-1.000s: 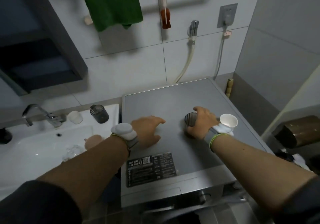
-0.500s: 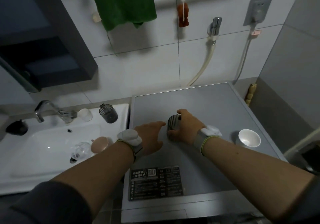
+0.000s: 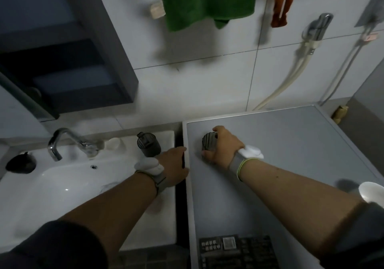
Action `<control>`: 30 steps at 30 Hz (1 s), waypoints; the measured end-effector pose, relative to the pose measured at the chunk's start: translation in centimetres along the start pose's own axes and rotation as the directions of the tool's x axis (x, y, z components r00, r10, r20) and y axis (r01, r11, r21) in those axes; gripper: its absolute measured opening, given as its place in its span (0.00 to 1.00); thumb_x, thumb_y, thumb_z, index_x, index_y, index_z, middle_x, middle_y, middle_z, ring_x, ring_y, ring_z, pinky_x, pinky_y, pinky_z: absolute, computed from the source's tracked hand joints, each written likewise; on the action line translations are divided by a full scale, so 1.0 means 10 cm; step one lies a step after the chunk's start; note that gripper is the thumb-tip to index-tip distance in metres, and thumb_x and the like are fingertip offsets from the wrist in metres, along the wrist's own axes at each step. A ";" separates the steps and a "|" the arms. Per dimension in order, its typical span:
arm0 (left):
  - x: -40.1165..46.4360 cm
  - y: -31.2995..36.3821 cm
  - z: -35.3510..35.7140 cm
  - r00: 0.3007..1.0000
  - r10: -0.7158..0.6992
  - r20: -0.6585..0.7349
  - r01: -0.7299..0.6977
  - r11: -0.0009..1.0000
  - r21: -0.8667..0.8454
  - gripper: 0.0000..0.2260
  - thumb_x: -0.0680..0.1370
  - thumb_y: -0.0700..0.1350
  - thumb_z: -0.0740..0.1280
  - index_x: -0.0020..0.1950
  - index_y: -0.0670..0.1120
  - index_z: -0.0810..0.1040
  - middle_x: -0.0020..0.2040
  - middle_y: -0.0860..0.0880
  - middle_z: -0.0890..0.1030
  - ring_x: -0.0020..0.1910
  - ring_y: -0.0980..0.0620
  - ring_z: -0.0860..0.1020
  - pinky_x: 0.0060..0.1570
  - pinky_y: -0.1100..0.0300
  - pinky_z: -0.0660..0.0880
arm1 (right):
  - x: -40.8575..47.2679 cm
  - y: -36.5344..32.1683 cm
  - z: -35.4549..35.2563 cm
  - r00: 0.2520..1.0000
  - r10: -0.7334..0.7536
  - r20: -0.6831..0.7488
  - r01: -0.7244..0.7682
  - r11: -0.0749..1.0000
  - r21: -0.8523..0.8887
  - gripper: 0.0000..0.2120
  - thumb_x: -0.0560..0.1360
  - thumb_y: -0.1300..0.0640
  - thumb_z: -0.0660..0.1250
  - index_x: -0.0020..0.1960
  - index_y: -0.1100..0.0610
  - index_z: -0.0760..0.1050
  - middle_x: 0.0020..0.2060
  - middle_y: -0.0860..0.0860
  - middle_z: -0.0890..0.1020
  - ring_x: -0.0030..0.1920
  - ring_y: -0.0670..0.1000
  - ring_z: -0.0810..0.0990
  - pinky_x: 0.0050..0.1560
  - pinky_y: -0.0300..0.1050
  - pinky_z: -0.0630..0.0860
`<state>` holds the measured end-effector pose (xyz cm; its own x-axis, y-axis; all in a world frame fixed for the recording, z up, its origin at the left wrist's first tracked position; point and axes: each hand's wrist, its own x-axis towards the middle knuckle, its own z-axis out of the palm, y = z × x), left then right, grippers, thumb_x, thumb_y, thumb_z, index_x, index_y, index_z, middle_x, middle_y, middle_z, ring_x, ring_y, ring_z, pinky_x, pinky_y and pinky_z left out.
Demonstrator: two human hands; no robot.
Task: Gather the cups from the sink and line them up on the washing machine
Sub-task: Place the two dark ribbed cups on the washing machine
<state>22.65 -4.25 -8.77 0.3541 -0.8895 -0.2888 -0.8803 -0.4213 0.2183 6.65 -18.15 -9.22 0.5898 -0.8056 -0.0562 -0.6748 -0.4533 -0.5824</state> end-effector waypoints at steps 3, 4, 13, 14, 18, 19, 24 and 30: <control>0.25 -0.46 -0.06 1.000 -0.023 -0.011 0.023 1.000 -0.014 0.29 0.74 0.60 0.65 0.73 0.53 0.63 0.71 0.47 0.71 0.64 0.42 0.75 0.57 0.53 0.73 | 0.29 -0.16 0.21 0.998 0.017 -0.053 -0.018 1.000 -0.018 0.42 0.59 0.31 0.68 0.67 0.47 0.63 0.58 0.51 0.79 0.55 0.57 0.80 0.55 0.47 0.76; 0.32 -0.58 -0.06 0.999 -0.033 -0.014 0.033 0.999 -0.002 0.31 0.74 0.60 0.64 0.75 0.53 0.62 0.73 0.47 0.68 0.67 0.42 0.73 0.61 0.51 0.73 | 0.36 -0.20 0.25 0.997 0.020 -0.069 -0.021 1.000 -0.020 0.41 0.59 0.31 0.68 0.67 0.47 0.63 0.58 0.52 0.79 0.55 0.57 0.80 0.54 0.47 0.76; 0.76 -1.19 -0.03 0.977 -0.141 -0.158 0.144 0.990 0.007 0.26 0.72 0.54 0.66 0.68 0.48 0.71 0.67 0.47 0.72 0.67 0.44 0.69 0.64 0.47 0.71 | 0.82 -0.36 0.37 0.997 0.010 -0.081 -0.013 1.000 -0.029 0.42 0.63 0.35 0.71 0.70 0.50 0.62 0.62 0.53 0.78 0.60 0.58 0.78 0.60 0.48 0.75; 0.77 -1.24 -0.02 0.971 -0.157 -0.183 0.162 0.987 0.014 0.23 0.73 0.53 0.67 0.66 0.48 0.72 0.65 0.46 0.72 0.64 0.43 0.71 0.60 0.48 0.73 | 0.85 -0.38 0.38 0.997 0.014 -0.080 -0.016 1.000 -0.025 0.42 0.63 0.35 0.71 0.70 0.51 0.62 0.62 0.53 0.78 0.61 0.57 0.78 0.60 0.48 0.74; 0.83 -1.41 0.01 0.960 -0.208 -0.187 0.219 0.975 0.037 0.14 0.75 0.52 0.66 0.59 0.50 0.73 0.61 0.45 0.73 0.59 0.41 0.73 0.52 0.52 0.73 | 0.95 -0.41 0.42 0.997 0.023 -0.067 -0.024 1.000 -0.018 0.42 0.63 0.35 0.71 0.70 0.51 0.63 0.63 0.54 0.78 0.61 0.58 0.77 0.61 0.48 0.74; 0.85 -1.44 0.02 0.962 -0.227 -0.152 0.240 0.968 0.069 0.17 0.76 0.52 0.65 0.63 0.48 0.72 0.63 0.44 0.73 0.60 0.41 0.73 0.54 0.51 0.74 | 0.97 -0.41 0.43 0.998 0.024 -0.064 -0.026 0.999 -0.019 0.42 0.63 0.34 0.71 0.70 0.51 0.63 0.63 0.54 0.77 0.61 0.58 0.77 0.61 0.49 0.74; 0.94 -1.50 0.06 0.965 -0.261 -0.015 0.261 0.960 0.097 0.14 0.79 0.48 0.62 0.61 0.44 0.76 0.62 0.42 0.77 0.57 0.41 0.77 0.55 0.54 0.75 | 0.98 -0.45 0.44 0.986 -0.028 -0.166 0.015 0.997 -0.074 0.42 0.61 0.31 0.67 0.70 0.51 0.66 0.64 0.52 0.75 0.64 0.58 0.74 0.64 0.50 0.72; 1.02 -1.48 0.11 0.968 -0.247 -0.030 0.249 0.952 0.177 0.10 0.80 0.46 0.62 0.58 0.44 0.77 0.54 0.43 0.80 0.53 0.42 0.79 0.53 0.52 0.77 | 0.86 -0.65 0.42 0.891 -0.177 -0.419 0.104 0.976 -0.191 0.35 0.62 0.34 0.68 0.66 0.47 0.70 0.62 0.48 0.72 0.61 0.56 0.73 0.60 0.51 0.70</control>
<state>38.95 -6.95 -15.95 0.5703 -0.7626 -0.3053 -0.8061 -0.5910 -0.0295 17.96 -20.54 -9.36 0.4588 -0.7972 0.3924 -0.6822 -0.5990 -0.4194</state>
